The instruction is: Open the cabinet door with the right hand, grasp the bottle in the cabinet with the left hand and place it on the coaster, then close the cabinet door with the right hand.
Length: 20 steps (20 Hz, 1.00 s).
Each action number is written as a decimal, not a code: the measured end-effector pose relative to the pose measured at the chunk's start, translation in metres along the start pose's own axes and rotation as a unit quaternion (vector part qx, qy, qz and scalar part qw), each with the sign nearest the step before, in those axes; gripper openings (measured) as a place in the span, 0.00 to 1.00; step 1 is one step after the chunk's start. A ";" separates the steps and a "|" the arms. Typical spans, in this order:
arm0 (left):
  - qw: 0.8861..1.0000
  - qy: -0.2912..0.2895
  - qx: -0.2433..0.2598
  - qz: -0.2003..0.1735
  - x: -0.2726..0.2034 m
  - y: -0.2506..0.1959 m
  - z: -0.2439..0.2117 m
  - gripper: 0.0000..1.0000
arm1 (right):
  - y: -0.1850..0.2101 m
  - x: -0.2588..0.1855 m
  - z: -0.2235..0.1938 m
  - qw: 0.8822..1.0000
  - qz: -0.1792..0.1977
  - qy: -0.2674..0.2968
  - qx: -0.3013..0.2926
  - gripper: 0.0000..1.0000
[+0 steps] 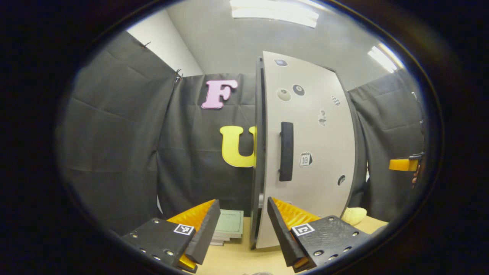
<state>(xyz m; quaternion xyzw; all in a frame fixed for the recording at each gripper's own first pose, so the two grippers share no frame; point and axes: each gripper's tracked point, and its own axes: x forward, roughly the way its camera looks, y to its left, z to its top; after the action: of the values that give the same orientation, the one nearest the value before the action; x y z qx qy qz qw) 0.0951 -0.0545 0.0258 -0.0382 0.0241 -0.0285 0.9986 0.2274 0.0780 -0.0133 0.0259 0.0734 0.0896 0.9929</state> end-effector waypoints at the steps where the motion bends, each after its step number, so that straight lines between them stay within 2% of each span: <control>1: 1.000 0.001 0.005 0.001 -0.001 -0.003 0.000 0.77 | -0.008 -0.003 -0.003 1.000 -0.003 0.001 -0.002 0.98; 3: 1.000 0.004 0.013 0.005 -0.002 -0.011 -0.001 0.80 | -0.020 -0.006 -0.011 1.000 -0.009 0.001 -0.003 0.98; 4: 1.000 0.004 0.016 0.008 0.000 -0.013 -0.001 0.77 | -0.024 -0.008 -0.014 1.000 -0.010 0.000 -0.004 0.98; 7: 1.000 0.004 0.025 0.018 -0.001 -0.017 0.001 0.77 | -0.035 -0.014 -0.021 1.000 -0.013 -0.001 -0.011 0.98; 8: 0.999 0.004 0.027 0.022 -0.002 -0.017 0.001 0.75 | -0.036 -0.014 -0.022 1.000 -0.013 -0.001 -0.010 0.98; 11: 0.999 0.003 0.031 0.031 -0.003 -0.016 0.002 0.77 | -0.037 -0.015 -0.018 1.000 -0.003 -0.004 0.000 0.98; 20: 0.999 0.005 0.024 0.048 -0.001 -0.001 0.000 0.75 | -0.034 -0.017 -0.016 1.000 0.012 -0.005 -0.005 0.98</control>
<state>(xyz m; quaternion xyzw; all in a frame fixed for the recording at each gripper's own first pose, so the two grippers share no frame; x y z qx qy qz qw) 0.0940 -0.0556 0.0262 -0.0131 0.0298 0.0191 0.9993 0.2147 0.0423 -0.0293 0.0221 0.0675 0.1013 0.9923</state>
